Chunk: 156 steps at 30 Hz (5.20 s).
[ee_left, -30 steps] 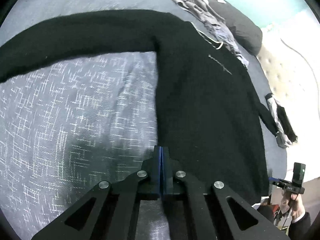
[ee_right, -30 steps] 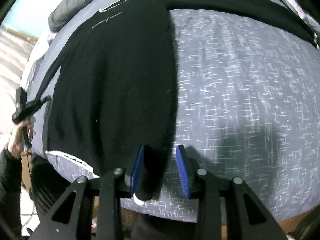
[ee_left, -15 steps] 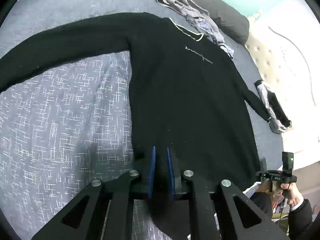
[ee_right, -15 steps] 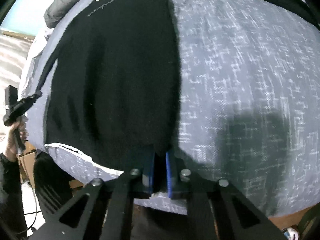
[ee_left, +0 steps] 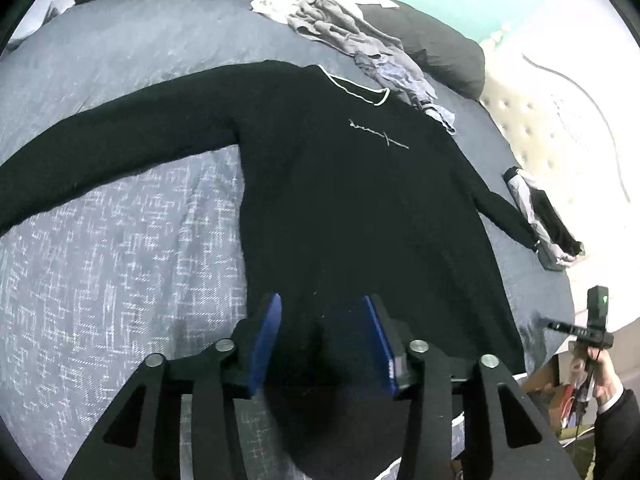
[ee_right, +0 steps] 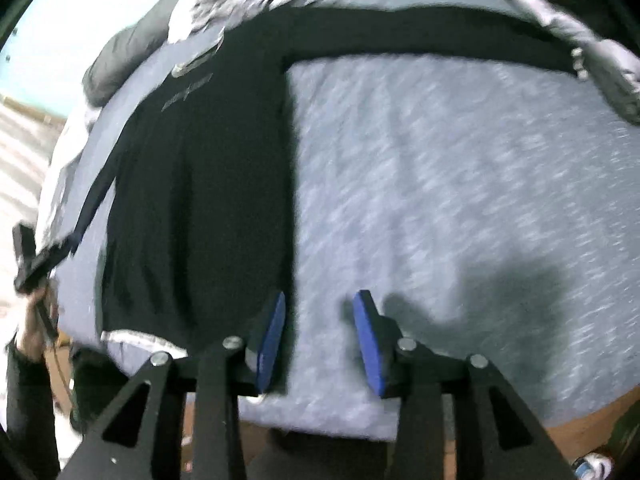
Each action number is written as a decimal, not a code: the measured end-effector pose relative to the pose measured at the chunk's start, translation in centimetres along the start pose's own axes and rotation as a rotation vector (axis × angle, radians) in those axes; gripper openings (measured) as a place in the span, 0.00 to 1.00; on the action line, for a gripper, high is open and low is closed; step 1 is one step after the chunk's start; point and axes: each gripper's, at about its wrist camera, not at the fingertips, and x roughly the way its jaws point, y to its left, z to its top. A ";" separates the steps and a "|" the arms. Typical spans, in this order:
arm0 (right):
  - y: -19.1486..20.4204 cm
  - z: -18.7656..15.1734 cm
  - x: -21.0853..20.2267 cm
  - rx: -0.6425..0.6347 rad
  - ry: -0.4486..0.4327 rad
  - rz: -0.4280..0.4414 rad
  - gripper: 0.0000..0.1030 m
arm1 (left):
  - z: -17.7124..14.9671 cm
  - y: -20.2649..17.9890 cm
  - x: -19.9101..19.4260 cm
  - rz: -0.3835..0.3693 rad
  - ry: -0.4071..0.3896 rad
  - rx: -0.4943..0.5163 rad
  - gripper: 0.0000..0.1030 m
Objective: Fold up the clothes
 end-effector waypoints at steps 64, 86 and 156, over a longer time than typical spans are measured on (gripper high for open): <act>-14.8 19.4 -5.8 0.300 -0.699 -0.325 0.06 | 3.2 -0.7 7.4 0.021 -0.183 0.019 1.00; 8.4 26.2 -8.2 -0.164 -0.726 -0.076 0.06 | 3.1 0.0 5.4 -0.005 -0.206 0.017 1.00; 27.9 12.7 22.1 -0.516 0.087 0.250 0.32 | 2.3 4.3 3.6 0.016 -0.225 -0.031 1.00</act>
